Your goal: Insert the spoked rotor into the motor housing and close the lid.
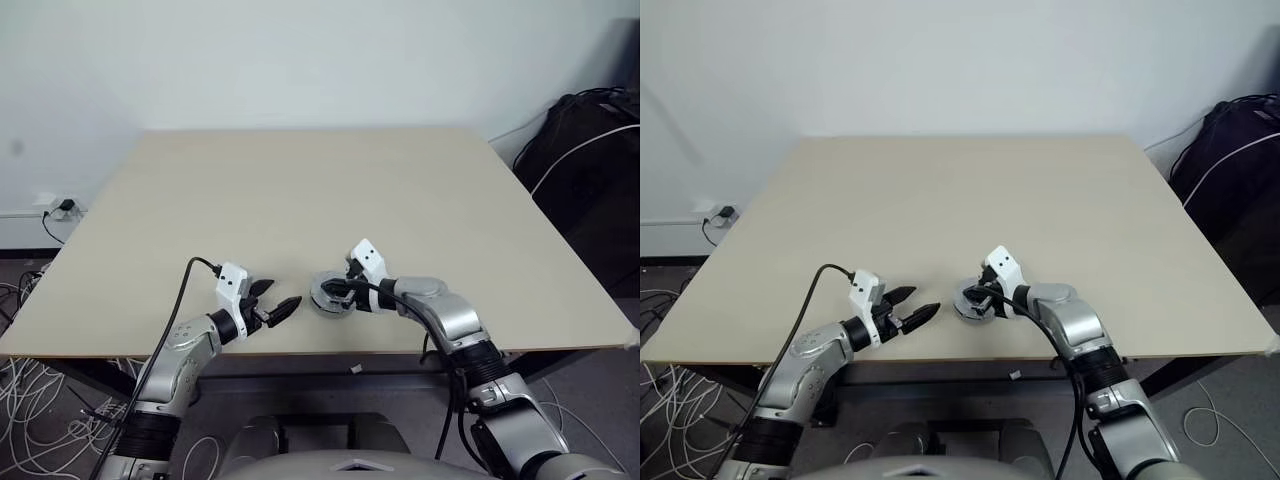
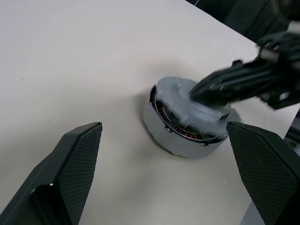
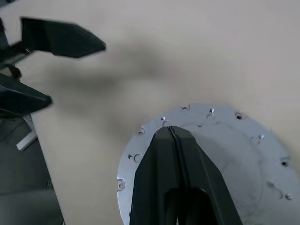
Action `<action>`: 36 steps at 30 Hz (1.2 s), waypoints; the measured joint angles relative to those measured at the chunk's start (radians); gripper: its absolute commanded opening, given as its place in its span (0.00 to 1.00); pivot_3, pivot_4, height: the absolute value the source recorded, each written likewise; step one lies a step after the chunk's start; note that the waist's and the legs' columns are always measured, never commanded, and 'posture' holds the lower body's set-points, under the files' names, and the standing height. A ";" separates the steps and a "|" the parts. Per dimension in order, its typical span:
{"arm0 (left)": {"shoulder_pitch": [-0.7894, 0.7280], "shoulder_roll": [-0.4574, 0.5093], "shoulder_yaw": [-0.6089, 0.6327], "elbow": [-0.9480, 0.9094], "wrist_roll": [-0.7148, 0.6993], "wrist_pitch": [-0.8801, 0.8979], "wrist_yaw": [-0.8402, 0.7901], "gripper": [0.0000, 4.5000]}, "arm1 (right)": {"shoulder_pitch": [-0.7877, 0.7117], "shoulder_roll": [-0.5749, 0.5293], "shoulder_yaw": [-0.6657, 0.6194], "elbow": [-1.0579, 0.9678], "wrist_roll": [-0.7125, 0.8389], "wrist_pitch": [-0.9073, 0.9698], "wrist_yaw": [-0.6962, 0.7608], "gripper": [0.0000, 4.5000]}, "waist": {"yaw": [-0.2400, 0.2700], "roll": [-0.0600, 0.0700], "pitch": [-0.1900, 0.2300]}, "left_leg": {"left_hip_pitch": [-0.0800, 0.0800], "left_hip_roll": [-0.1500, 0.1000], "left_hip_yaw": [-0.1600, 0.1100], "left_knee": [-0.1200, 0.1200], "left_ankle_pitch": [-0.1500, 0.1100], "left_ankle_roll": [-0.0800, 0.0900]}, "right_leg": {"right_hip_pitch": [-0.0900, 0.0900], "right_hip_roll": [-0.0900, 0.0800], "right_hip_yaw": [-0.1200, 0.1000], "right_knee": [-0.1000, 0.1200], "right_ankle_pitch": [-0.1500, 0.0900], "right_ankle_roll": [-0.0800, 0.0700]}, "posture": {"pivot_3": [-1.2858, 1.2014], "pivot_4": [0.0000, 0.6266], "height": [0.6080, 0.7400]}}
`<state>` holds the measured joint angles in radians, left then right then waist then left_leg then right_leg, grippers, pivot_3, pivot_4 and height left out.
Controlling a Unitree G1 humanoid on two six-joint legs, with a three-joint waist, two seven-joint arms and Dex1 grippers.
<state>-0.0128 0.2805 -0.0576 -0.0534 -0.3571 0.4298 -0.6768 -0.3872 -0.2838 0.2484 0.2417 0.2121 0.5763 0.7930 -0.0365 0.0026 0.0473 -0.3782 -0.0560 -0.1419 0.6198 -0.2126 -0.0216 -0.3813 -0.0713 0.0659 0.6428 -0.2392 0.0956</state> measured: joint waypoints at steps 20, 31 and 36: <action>-0.001 -0.003 0.000 -0.005 0.001 -0.004 0.000 1.00 | -0.033 -0.031 -0.059 -0.063 0.012 -0.218 0.058 0.30 | -0.001 0.000 0.000 | 0.000 0.000 0.000 0.000 0.000 0.000 | 0.000 0.000 0.000 0.000 0.000 0.000 | 0.52 0.00 1.00; 0.000 -0.004 -0.001 -0.003 0.001 -0.010 0.000 1.00 | -0.043 -0.107 -0.016 0.081 -0.050 -0.356 0.199 0.99 | -0.002 0.000 0.000 | 0.000 0.000 0.000 0.000 0.000 0.000 | 0.001 0.000 0.000 0.000 0.000 0.000 | 0.52 0.00 1.00; 0.000 -0.004 -0.001 -0.003 0.001 -0.011 0.000 1.00 | -0.064 -0.117 0.014 0.146 -0.086 -0.423 0.256 0.99 | -0.001 0.000 0.000 | 0.000 0.000 0.000 0.000 0.000 0.000 | 0.001 0.000 0.000 0.000 0.000 0.000 | 0.52 0.00 1.00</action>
<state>-0.0131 0.2765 -0.0586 -0.0568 -0.3563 0.4190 -0.6770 -0.4510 -0.4008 0.2627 0.3879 0.1259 0.1532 1.0488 -0.0379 0.0028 0.0472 -0.3778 -0.0560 -0.1417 0.6200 -0.2126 -0.0216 -0.3800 -0.0712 0.0660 0.6428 -0.2391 0.0956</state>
